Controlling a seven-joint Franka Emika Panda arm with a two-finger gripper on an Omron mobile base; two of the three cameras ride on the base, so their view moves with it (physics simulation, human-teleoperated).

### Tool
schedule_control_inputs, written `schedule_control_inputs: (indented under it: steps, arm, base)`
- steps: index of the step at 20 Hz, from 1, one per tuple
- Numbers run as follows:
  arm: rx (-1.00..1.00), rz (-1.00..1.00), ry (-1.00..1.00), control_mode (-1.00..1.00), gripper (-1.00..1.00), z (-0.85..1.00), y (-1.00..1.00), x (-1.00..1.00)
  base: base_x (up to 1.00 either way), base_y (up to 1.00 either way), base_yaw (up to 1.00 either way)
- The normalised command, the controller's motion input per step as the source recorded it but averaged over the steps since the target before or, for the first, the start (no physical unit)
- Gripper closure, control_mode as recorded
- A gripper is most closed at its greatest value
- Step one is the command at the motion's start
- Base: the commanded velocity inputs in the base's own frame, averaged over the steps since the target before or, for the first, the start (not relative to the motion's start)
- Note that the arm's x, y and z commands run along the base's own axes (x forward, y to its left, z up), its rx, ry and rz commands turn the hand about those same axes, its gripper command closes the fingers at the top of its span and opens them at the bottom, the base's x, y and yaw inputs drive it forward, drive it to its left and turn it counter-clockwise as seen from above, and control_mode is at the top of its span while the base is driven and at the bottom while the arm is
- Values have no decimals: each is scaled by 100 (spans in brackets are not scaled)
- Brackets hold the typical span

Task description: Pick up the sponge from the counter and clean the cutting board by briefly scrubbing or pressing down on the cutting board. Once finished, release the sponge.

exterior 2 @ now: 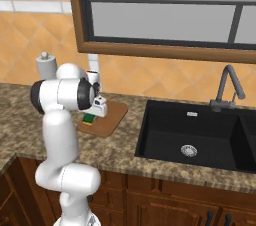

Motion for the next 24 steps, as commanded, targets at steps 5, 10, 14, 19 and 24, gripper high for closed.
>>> schedule_control_inputs:
  steps: [5, 10, 14, 19, 24]
  arm:
    - [-5, 0, 0, -100, 100, 0, -25, 56]
    - [-4, 0, 0, -100, 100, 0, -26, 73]
    - [-2, 0, 0, -100, 100, 0, -11, 74]
    - [-1, 0, 0, -100, 100, -4, -7, 58]
    - [0, 0, 3, -100, 100, -32, -47, 0]
  base:
    - [0, 0, 0]
    - [0, 0, 0]
    - [0, 0, 0]
    - [0, 0, 0]
    - [0, 0, 0]
